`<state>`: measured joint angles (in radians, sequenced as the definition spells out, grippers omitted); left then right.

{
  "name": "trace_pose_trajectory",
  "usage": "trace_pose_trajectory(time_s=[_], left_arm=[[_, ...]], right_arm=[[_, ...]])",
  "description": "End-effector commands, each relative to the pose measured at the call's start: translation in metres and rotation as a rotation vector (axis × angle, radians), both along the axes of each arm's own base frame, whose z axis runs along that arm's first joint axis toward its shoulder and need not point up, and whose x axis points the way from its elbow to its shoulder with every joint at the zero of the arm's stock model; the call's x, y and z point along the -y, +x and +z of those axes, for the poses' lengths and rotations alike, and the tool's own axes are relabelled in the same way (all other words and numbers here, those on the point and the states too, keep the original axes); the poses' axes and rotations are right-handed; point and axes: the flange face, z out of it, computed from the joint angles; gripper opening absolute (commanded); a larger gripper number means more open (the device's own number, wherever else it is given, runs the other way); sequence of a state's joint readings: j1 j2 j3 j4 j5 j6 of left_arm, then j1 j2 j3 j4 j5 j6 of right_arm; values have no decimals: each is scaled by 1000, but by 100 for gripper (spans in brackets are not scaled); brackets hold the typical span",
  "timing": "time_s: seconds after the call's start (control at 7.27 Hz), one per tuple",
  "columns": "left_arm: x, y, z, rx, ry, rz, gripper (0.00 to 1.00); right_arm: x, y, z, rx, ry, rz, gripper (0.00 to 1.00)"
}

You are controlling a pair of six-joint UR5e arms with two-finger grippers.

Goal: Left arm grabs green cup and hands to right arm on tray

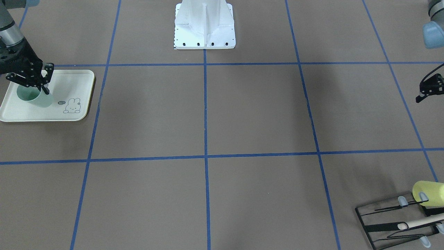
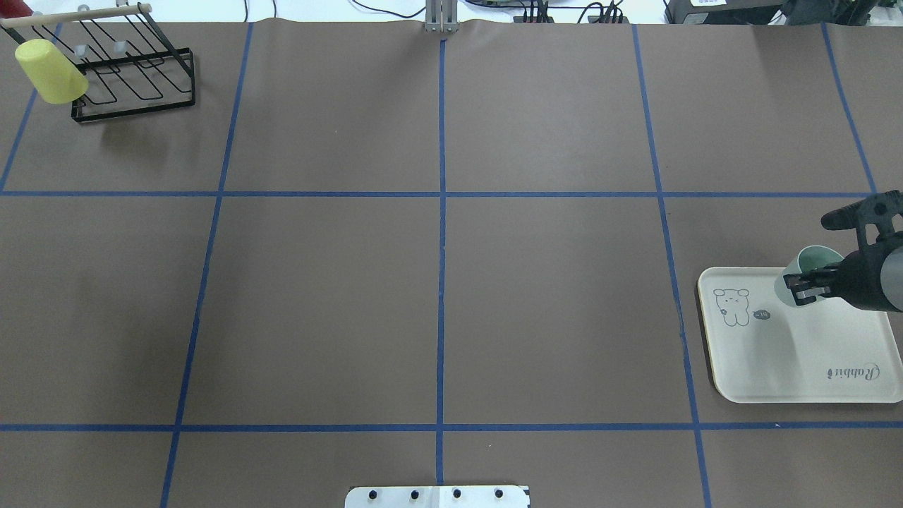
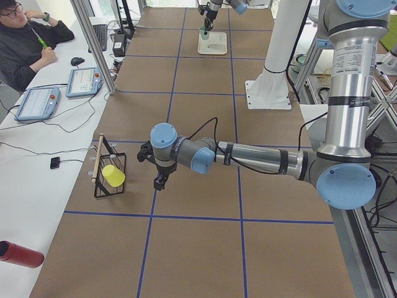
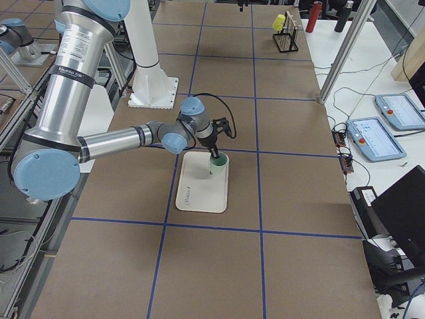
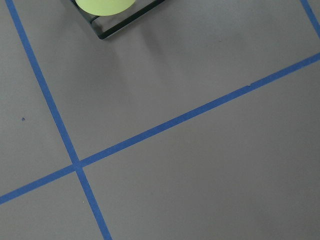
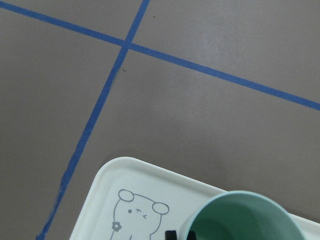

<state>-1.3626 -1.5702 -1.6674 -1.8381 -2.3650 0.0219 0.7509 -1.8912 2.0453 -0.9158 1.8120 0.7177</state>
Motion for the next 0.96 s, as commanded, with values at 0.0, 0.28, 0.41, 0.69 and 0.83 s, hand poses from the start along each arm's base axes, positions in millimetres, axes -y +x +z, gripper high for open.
trace_pose_trajectory(time_s=[0.0,0.28,0.41,0.69,0.83], left_arm=[[0,-1,0,0,-2,-1,100],[-1,-1,1,2,-3,-2,100],[-1,-1,1,2,-3,-2,100],[-1,-1,1,2,-3,-2,100],[-1,-1,1,2,-3,-2,100]], right_arm=[[-5,-11,6,-24,9,-10,0],[-7,-17,12,-31,4,-23,0],[-8,-20,15,-42,9,-22,0],[-10,-26,18,-49,10,-31,4],[-10,-28,20,-51,8,-34,26]])
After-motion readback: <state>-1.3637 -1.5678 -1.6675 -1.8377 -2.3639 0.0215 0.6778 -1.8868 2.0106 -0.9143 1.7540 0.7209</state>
